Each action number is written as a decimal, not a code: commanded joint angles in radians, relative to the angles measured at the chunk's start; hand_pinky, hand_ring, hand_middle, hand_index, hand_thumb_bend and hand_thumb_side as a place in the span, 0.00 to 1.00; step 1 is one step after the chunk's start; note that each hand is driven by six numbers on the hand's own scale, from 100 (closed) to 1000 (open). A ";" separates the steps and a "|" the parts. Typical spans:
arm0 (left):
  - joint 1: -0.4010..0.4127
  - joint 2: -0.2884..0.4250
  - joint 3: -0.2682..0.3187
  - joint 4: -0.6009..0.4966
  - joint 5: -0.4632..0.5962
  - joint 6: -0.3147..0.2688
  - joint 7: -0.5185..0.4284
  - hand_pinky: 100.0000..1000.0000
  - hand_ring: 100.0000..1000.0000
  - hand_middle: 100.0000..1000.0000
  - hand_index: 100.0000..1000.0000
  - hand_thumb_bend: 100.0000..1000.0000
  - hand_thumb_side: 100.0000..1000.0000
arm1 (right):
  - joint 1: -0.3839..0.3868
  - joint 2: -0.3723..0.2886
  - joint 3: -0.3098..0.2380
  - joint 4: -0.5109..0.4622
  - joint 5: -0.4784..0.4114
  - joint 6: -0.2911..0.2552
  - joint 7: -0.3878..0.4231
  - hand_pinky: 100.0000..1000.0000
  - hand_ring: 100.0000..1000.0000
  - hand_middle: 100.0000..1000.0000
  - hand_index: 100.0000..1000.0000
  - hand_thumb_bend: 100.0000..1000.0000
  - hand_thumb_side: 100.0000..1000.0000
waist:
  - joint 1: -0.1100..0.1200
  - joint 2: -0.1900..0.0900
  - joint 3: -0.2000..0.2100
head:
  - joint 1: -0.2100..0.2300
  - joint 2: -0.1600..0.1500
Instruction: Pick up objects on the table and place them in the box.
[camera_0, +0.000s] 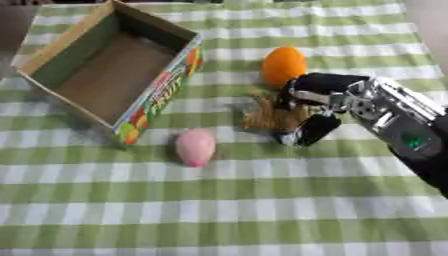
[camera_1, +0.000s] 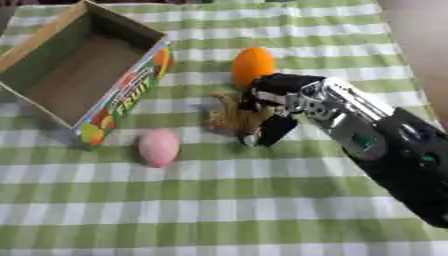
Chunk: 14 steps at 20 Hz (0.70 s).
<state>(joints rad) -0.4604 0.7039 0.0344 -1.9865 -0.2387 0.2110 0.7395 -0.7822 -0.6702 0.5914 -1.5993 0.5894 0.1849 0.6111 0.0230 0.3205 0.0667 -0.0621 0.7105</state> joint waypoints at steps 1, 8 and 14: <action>-0.008 0.026 0.018 -0.014 0.001 -0.002 0.001 0.76 0.75 0.78 0.86 0.03 1.00 | -0.012 -0.048 -0.019 -0.063 -0.029 0.020 -0.010 0.71 0.58 0.35 0.45 0.00 0.34 | 0.002 -0.019 -0.002 | 0.008 -0.006; -0.007 0.029 0.019 -0.014 0.001 -0.002 0.002 0.76 0.75 0.78 0.86 0.03 1.00 | -0.025 -0.083 -0.054 -0.162 -0.057 0.060 -0.009 0.69 0.55 0.29 0.33 0.00 0.35 | 0.000 -0.019 -0.002 | 0.017 0.001; -0.008 0.032 0.020 -0.014 0.001 -0.003 0.003 0.75 0.74 0.77 0.86 0.03 1.00 | -0.055 -0.100 -0.081 -0.222 -0.066 0.085 -0.015 0.67 0.53 0.24 0.24 0.00 0.33 | -0.002 -0.019 0.000 | 0.019 0.000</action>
<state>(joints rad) -0.4595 0.7040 0.0373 -1.9865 -0.2387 0.2104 0.7401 -0.8165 -0.7391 0.5331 -1.7901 0.5314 0.2632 0.5998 0.0214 0.3205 0.0653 -0.0460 0.7112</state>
